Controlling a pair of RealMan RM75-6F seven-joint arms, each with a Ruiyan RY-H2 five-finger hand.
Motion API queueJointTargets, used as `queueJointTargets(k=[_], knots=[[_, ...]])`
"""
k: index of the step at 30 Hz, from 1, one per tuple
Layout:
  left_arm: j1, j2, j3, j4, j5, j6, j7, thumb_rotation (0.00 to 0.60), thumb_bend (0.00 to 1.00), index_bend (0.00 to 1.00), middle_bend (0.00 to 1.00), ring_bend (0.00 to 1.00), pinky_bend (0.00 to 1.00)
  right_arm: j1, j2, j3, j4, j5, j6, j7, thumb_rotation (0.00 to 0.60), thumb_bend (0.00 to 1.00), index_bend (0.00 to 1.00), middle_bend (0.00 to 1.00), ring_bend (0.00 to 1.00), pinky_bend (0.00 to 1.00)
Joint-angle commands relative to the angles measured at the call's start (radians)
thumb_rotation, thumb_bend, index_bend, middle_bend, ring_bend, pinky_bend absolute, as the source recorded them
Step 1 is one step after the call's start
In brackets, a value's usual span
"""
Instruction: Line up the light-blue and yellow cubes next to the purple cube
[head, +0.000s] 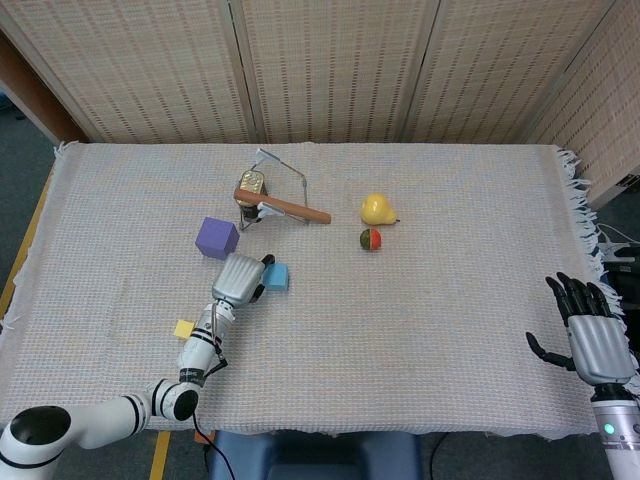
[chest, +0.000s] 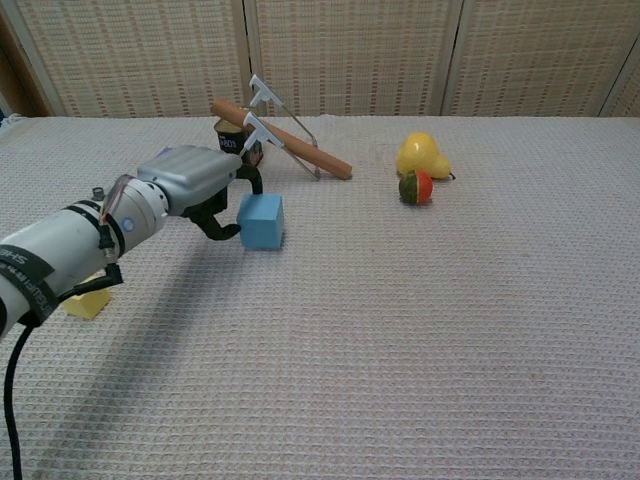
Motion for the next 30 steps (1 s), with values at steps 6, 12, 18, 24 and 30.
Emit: queueJointTargets(k=[6, 12, 18, 24, 30], knots=[[0.083, 0.171, 0.060, -0.089, 0.043, -0.002, -0.094, 0.600, 0.38, 0.49, 1.00, 1.00, 1.00, -0.005, 0.004, -0.004, -0.012, -0.011, 0.013, -0.004, 0.336, 0.10, 0.00, 0.00, 0.00, 0.00], [0.130, 0.228, 0.071, -0.060, 0.055, 0.010, -0.183, 0.600, 0.38, 0.51, 1.00, 1.00, 1.00, -0.011, 0.001, -0.007, -0.022, -0.020, 0.028, -0.016, 0.336, 0.10, 0.00, 0.00, 0.00, 0.00], [0.132, 0.220, 0.076, 0.017, 0.080, -0.002, -0.235, 0.600, 0.38, 0.51, 1.00, 1.00, 1.00, -0.007, -0.006, -0.009, -0.026, -0.020, 0.022, -0.032, 0.336, 0.10, 0.00, 0.00, 0.00, 0.00], [0.128, 0.198, 0.075, 0.077, 0.087, -0.014, -0.256, 0.600, 0.38, 0.51, 1.00, 1.00, 1.00, -0.008, -0.007, -0.010, -0.028, -0.021, 0.026, -0.037, 0.337, 0.10, 0.00, 0.00, 0.00, 0.00], [0.128, 0.173, 0.077, 0.141, 0.095, -0.033, -0.290, 0.600, 0.38, 0.51, 1.00, 1.00, 1.00, -0.013, -0.010, -0.009, -0.030, -0.015, 0.033, -0.045, 0.335, 0.10, 0.00, 0.00, 0.00, 0.00]])
